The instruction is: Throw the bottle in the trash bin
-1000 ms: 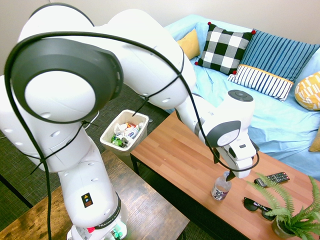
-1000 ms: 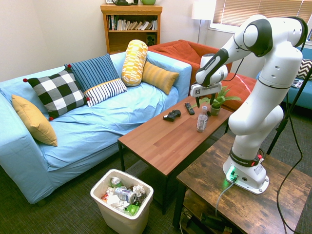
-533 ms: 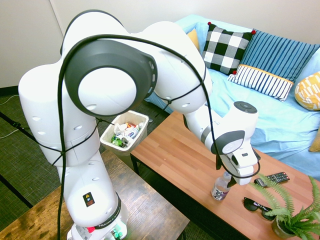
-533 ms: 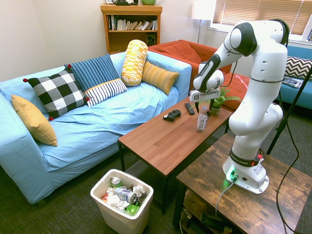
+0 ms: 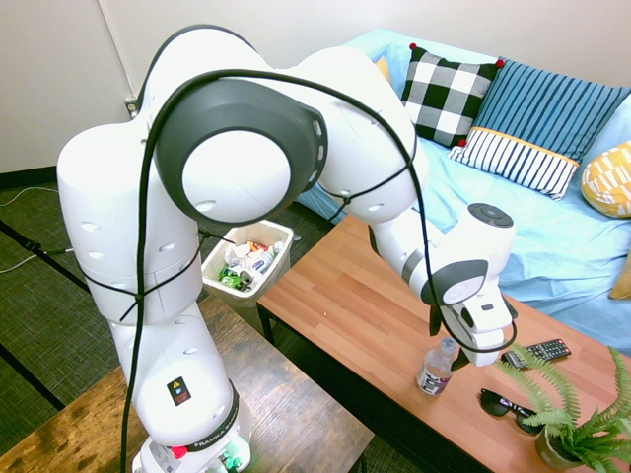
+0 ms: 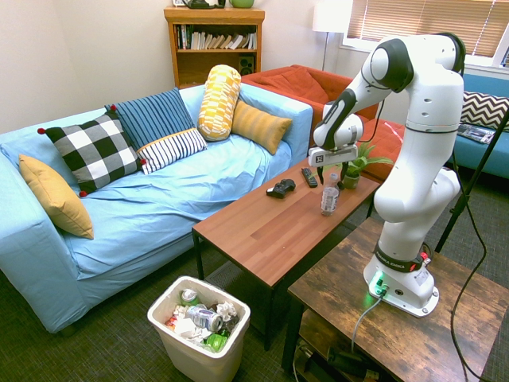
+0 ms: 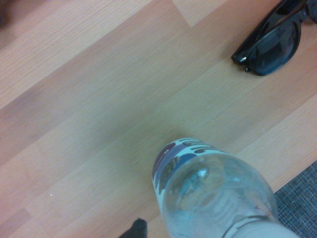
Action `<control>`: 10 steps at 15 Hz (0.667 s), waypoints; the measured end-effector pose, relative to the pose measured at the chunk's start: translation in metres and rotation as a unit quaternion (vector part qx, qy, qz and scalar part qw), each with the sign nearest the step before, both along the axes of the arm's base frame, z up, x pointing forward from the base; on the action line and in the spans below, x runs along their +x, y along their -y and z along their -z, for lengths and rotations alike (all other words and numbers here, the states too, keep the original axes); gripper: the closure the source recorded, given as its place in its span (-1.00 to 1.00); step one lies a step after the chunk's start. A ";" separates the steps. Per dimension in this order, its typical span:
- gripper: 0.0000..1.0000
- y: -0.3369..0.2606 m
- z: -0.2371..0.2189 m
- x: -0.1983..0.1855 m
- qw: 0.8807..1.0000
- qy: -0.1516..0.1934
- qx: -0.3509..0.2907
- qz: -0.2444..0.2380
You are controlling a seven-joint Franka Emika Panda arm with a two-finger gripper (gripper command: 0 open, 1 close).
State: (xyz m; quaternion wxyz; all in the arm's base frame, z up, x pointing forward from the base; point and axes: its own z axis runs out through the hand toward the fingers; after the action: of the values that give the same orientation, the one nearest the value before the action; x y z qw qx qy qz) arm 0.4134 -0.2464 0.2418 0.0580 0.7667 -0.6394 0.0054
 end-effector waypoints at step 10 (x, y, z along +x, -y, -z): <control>1.00 -0.001 0.008 0.004 1.000 0.003 0.010 -0.006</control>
State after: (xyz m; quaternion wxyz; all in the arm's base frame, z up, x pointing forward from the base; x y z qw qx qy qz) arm 0.4176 -0.2459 0.2339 0.0485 0.7709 -0.6352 0.0019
